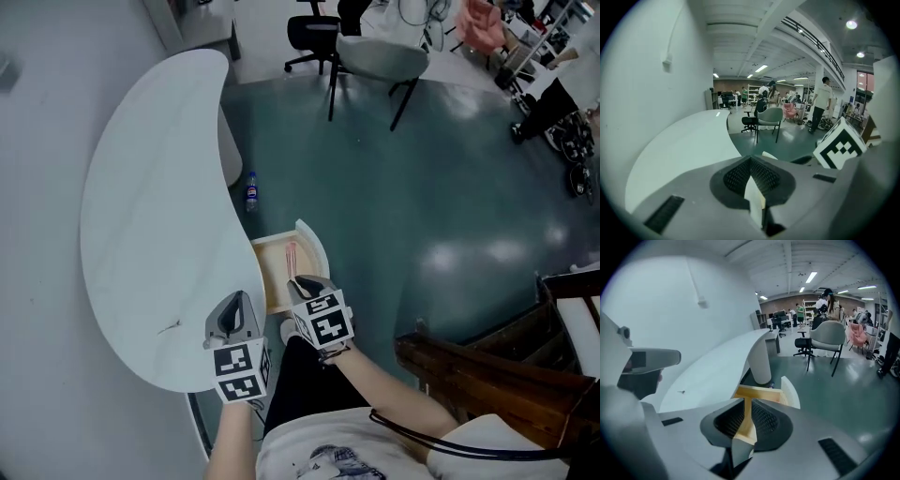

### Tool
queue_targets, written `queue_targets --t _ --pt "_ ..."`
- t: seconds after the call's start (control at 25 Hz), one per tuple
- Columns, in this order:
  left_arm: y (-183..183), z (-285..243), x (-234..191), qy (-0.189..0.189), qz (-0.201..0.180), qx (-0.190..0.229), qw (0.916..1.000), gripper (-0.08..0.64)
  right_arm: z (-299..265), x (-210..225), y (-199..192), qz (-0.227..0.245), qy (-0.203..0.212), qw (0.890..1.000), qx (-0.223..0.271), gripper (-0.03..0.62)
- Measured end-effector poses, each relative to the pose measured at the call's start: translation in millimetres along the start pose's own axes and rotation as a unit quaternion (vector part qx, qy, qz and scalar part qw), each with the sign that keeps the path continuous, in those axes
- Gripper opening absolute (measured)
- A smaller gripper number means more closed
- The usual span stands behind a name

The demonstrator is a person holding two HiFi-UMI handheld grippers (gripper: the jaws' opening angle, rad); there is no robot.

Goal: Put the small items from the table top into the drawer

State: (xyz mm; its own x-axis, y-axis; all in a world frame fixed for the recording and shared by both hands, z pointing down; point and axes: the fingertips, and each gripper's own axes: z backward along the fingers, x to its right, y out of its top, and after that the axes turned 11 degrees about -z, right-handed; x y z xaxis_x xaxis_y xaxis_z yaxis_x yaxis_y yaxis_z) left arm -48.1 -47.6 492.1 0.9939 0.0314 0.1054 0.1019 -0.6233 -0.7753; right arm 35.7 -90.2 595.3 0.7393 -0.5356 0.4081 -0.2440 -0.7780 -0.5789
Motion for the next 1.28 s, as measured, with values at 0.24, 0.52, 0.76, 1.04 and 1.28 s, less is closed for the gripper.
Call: queue_targets --t 0.24,0.52,0.76,1.04,1.28 --pt "16.2 52.0 25.0 0.023 -0.005 0.035 0.9991 0.034 80.0 -21.2 2.6 0.015 0.024 0.999 0.044 0.06" --pt "26.8 110.9 51.1 0.047 -0.01 0.067 0.9966 0.034 158.4 -51.4 12.5 0.05 0.06 0.992 0.097 0.06" --pt "43.6 158.6 58.7 0.069 -0.021 0.104 0.992 0.034 210.5 -87.3 20.1 0.08 0.108 0.983 0.129 0.06" --pt "51.4 201.7 47.7 0.09 -0.014 0.131 0.9871 0.034 231.7 -127.1 23.9 0.103 0.144 0.973 0.145 0.06" --pt "45.4 231.4 16.4 0.108 0.0 0.15 0.9827 0.034 237.1 -174.1 31.0 0.127 0.169 0.964 0.159 0.06"
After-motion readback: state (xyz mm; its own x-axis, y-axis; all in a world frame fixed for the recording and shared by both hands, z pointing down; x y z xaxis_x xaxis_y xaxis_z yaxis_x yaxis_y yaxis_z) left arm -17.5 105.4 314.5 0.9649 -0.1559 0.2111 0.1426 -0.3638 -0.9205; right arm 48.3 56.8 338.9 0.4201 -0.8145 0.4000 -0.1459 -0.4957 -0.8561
